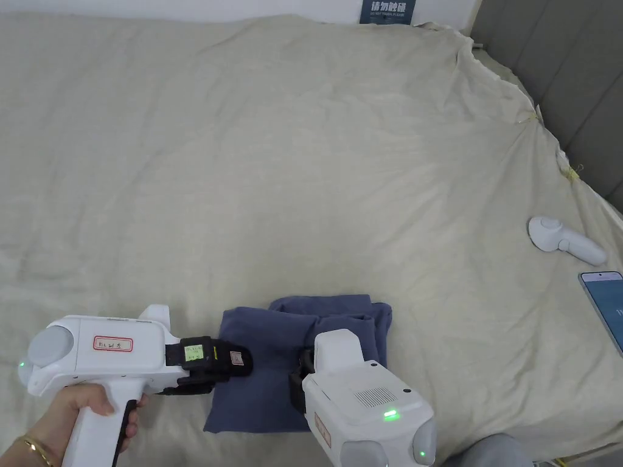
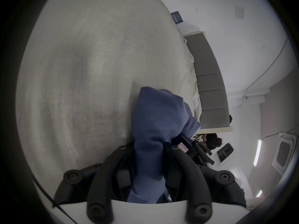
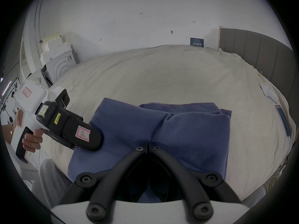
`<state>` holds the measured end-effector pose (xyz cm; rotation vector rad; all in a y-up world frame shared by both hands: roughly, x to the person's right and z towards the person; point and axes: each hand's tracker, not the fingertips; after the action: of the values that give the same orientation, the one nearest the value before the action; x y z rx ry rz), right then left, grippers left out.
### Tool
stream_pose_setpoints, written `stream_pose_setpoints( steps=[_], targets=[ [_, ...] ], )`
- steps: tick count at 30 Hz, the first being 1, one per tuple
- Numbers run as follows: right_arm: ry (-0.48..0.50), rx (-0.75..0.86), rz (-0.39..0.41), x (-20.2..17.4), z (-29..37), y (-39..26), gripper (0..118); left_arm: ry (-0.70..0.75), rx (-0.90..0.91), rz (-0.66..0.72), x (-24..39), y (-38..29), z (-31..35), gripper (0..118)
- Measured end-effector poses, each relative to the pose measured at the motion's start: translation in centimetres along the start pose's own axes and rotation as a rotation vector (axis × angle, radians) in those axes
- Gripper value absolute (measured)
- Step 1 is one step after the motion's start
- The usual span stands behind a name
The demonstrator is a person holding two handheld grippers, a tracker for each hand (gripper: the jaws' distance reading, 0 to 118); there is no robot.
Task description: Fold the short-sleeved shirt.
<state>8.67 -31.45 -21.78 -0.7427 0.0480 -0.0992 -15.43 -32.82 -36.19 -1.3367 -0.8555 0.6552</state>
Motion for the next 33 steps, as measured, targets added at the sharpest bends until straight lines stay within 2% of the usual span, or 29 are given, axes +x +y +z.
stream_pose_setpoints(
  steps=[3, 6, 7, 8, 9, 11, 13, 15, 20, 24, 33],
  targets=[
    [-0.004, -0.001, 0.009, -0.1, 0.0, 0.0, 0, 0.097, 0.008, -0.018, 1.5, 0.1, -0.5, 22],
    [-0.004, -0.005, 0.005, -0.1, 0.0, 0.1, 0, 0.213, 0.017, -0.095, 2.9, 0.2, -0.7, 18],
    [-0.003, -0.009, 0.0, 0.0, 0.1, 0.2, 0, 0.248, 0.015, -0.083, 3.6, 0.2, -0.8, 18],
    [-0.005, -0.017, -0.024, 0.1, 0.4, 0.5, 0, 0.286, 0.014, -0.058, 4.3, 0.3, -0.9, 18],
    [0.0, -0.013, -0.082, 0.2, 1.0, 0.9, 0, 0.327, 0.013, -0.023, 5.2, 0.2, -1.0, 18],
    [0.037, 0.053, -0.127, 0.7, 3.1, 1.6, 0, 0.378, 0.003, 0.048, 6.7, 0.3, -0.9, 18],
    [0.044, 0.13, -0.106, 1.2, 5.9, 2.9, 0, 0.385, -0.004, 0.078, 7.9, 0.8, -0.3, 17],
    [0.045, 0.214, -0.068, 2.0, 8.9, 4.5, 0, 0.38, -0.004, -0.017, 9.3, 1.1, 0.5, 17],
    [0.0, 0.379, -0.04, 5.0, 15.1, 8.3, 0, 0.442, 0.025, -0.084, 11.7, 0.7, 3.9, 17],
    [-0.079, 0.466, -0.048, 7.6, 18.0, 10.0, 0, 0.528, 0.049, -0.086, 10.4, 0.9, 8.2, 17],
    [-0.189, 0.455, -0.088, 11.0, 18.1, 10.3, 0, 0.847, 0.192, 0.037, 2.6, 3.2, 21.0, 17]
  ],
)
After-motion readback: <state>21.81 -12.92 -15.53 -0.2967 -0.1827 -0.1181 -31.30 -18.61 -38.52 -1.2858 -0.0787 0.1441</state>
